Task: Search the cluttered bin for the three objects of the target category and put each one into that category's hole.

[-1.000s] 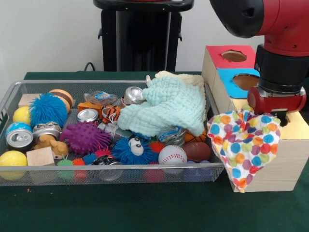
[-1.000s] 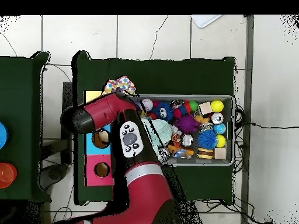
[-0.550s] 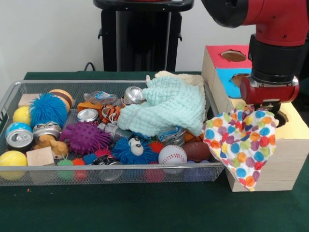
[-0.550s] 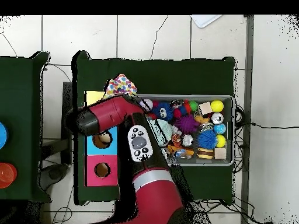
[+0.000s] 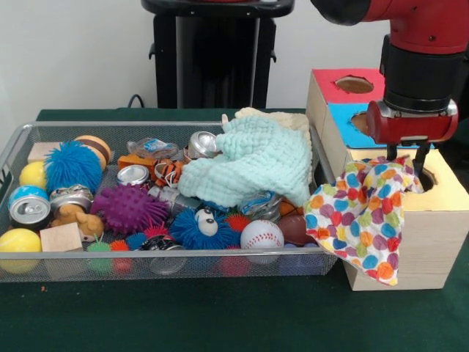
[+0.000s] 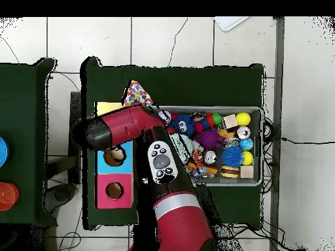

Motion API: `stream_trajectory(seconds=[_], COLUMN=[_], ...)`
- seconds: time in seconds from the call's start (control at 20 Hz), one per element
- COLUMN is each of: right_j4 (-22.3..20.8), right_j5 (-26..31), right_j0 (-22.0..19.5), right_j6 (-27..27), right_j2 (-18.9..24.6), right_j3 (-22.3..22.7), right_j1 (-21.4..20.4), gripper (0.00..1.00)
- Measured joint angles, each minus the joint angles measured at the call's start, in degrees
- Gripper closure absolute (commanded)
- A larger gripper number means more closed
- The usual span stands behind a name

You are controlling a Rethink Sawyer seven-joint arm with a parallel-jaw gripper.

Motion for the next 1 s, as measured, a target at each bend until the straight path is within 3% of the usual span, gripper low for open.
stream_trajectory(seconds=[1.0], right_j4=[1.1], right_j5=[9.7], right_j0=[-1.3], right_j6=[0.0], right_j2=[2.2], right_j3=[1.4], right_j1=[-3.5], gripper=[0.0])
